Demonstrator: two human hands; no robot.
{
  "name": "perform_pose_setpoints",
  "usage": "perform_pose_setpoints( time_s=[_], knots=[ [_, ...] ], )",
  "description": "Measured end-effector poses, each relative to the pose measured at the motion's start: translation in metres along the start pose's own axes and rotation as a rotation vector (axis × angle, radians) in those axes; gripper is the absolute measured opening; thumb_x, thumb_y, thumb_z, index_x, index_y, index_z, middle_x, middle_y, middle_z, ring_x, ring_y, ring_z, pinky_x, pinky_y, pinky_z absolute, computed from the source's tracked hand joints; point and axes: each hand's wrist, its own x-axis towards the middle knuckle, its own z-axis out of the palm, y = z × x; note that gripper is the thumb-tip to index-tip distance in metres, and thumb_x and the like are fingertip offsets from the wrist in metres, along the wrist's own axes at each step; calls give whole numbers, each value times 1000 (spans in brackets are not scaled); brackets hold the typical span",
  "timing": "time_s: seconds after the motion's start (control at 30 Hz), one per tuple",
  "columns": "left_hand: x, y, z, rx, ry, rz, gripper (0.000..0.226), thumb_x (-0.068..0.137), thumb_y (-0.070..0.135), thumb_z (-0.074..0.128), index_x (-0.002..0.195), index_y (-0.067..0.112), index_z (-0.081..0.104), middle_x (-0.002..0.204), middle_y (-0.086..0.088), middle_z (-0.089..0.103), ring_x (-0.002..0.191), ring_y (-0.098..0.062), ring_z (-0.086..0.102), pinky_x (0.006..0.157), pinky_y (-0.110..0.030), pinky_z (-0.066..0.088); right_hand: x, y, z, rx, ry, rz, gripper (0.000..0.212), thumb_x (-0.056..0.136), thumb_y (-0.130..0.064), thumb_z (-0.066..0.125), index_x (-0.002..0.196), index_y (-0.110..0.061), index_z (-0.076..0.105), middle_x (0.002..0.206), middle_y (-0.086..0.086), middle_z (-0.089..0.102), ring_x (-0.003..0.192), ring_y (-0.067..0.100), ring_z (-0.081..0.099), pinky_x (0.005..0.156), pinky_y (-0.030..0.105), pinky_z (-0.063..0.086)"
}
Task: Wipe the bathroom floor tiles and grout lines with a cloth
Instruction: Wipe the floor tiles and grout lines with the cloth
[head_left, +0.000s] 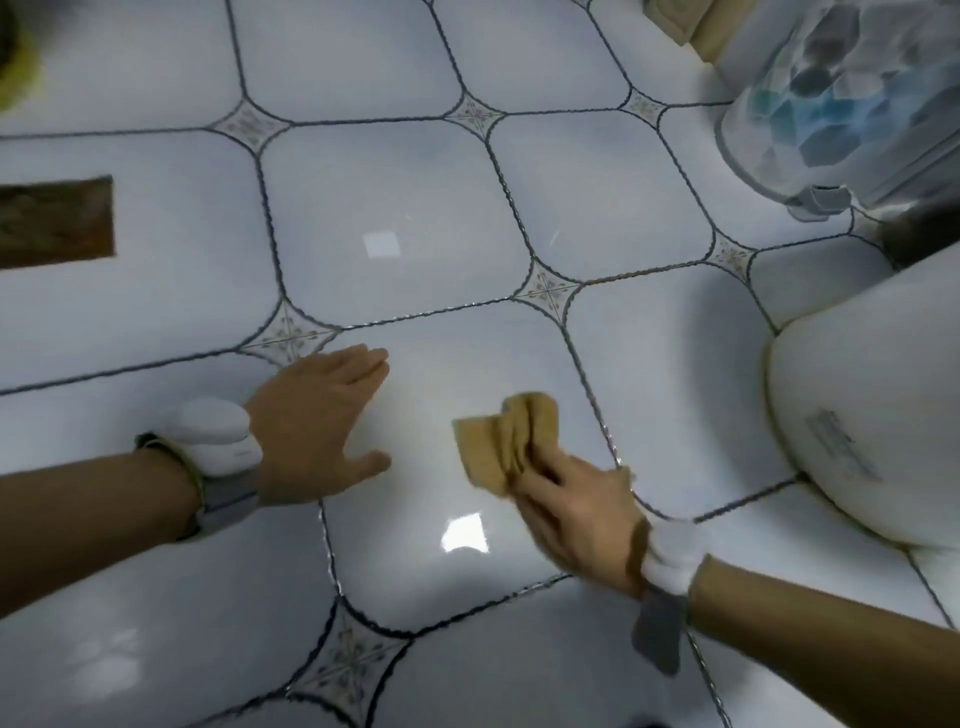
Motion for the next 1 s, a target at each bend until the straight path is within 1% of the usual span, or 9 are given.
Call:
perform_pose_setpoints(
  time_s=[0.1, 0.17, 0.3, 0.4, 0.57, 0.67, 0.73, 0.87, 1.0],
  knots=[
    [-76, -41, 15, 12, -92, -67, 102, 81, 73, 42, 152, 16, -4, 159, 5, -8, 147, -11, 2, 118, -26, 2, -20, -39, 8, 11, -210, -353, 23, 74, -24, 75, 94, -22, 64, 99, 4, 46, 67, 21, 52, 43, 29, 40],
    [-121, -60, 25, 22, -123, -113, 104, 80, 75, 39, 149, 18, -12, 155, 7, -18, 146, -8, -4, 116, -25, -3, 15, -27, 2, 4, -179, -404, 26, 74, -20, 81, 97, -17, 70, 96, 5, 51, 67, 23, 55, 47, 27, 41],
    [-159, -79, 42, 1, -112, -228, 107, 78, 76, 40, 146, 17, -18, 153, 6, -22, 145, -7, -5, 116, -26, -3, 130, 1, -16, 11, 163, -6, 15, 90, -14, 64, 105, -11, 66, 98, 14, 52, 70, 36, 57, 60, 37, 47],
    [-162, -83, 57, -86, -56, -342, 109, 75, 77, 37, 147, 15, -16, 155, 4, -20, 147, -10, -4, 119, -28, -2, 172, -19, -17, 32, 189, 144, 15, 92, -13, 56, 102, -7, 66, 108, 17, 55, 78, 40, 58, 67, 47, 49],
    [-167, -88, 67, -157, 17, -381, 108, 79, 66, 55, 151, 15, -7, 159, 3, -11, 147, -12, 0, 120, -30, 3, 83, -97, 16, 53, -12, -275, 7, 93, -28, 57, 93, -23, 61, 100, 1, 48, 69, 22, 53, 57, 37, 43],
    [-160, -86, 66, -163, 22, -365, 109, 77, 66, 55, 152, 15, -5, 160, 2, -7, 147, -12, 0, 121, -31, 4, 34, -116, 26, 25, -226, -580, 13, 77, -29, 66, 90, -29, 62, 97, -2, 41, 72, 14, 49, 50, 18, 21],
    [-162, -88, 65, -182, 22, -371, 108, 78, 66, 55, 152, 15, -3, 160, 1, -5, 147, -12, 1, 121, -31, 4, 53, -114, 25, -2, -263, -688, 14, 81, -27, 64, 95, -26, 66, 98, 0, 42, 76, 15, 46, 43, 20, 26],
    [-174, -93, 59, -270, 101, -431, 91, 86, 58, 51, 152, 15, 5, 160, 3, 2, 147, -10, 7, 121, -30, 4, 171, -109, 15, 72, 135, -280, 12, 90, -20, 64, 99, -13, 67, 94, 11, 51, 69, 35, 56, 58, 31, 41],
    [-199, -116, 45, -263, 173, -581, 76, 91, 45, 53, 151, 13, 18, 159, 0, 15, 146, -15, 16, 120, -33, 12, 243, -129, 9, 76, 209, -36, 15, 92, -20, 58, 101, -13, 68, 107, 14, 56, 80, 41, 59, 69, 43, 47]
  ],
)
